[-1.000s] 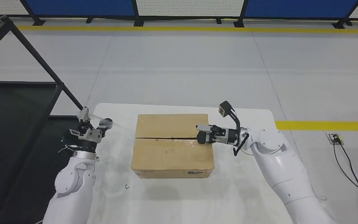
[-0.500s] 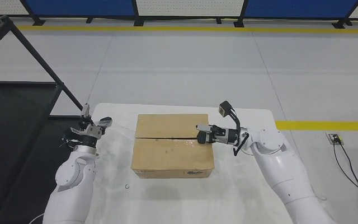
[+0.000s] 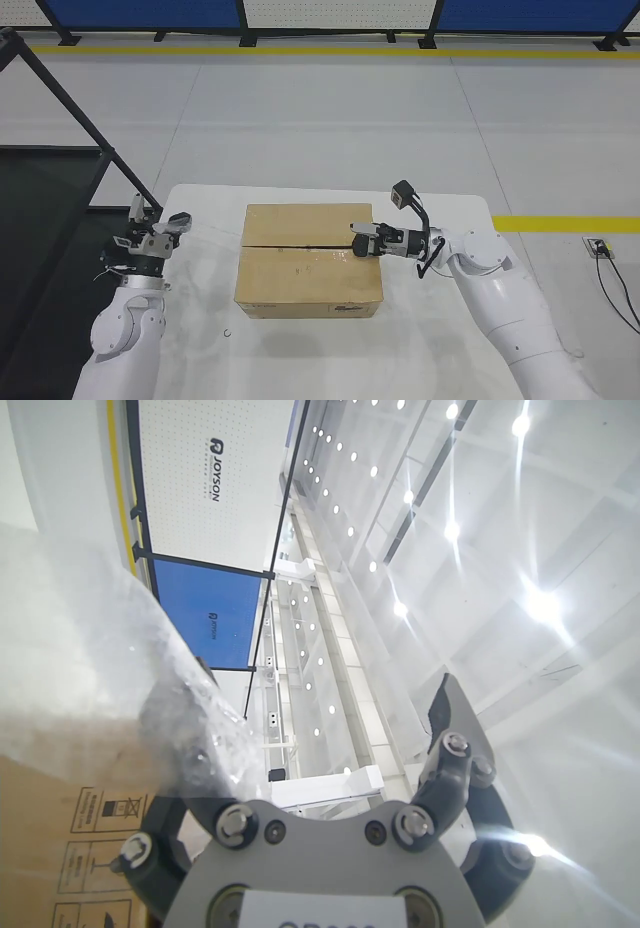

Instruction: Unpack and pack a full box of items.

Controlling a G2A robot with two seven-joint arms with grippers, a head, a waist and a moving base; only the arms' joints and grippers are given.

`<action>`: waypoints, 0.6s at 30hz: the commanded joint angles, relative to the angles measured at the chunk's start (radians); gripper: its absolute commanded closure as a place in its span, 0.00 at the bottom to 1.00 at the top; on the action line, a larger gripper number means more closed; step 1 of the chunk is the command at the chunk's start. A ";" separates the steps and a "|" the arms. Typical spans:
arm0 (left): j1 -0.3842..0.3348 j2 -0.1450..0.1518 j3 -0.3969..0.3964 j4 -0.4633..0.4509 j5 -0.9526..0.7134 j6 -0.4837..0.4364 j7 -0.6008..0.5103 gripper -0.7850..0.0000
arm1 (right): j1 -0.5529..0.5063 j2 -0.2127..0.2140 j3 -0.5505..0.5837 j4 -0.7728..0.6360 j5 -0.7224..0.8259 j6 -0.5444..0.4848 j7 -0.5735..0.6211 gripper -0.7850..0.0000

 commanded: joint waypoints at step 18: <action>0.179 -0.005 -0.022 -0.232 0.123 -0.104 0.110 0.00 | -0.024 0.002 -0.016 -0.070 -0.027 0.086 -0.141 0.00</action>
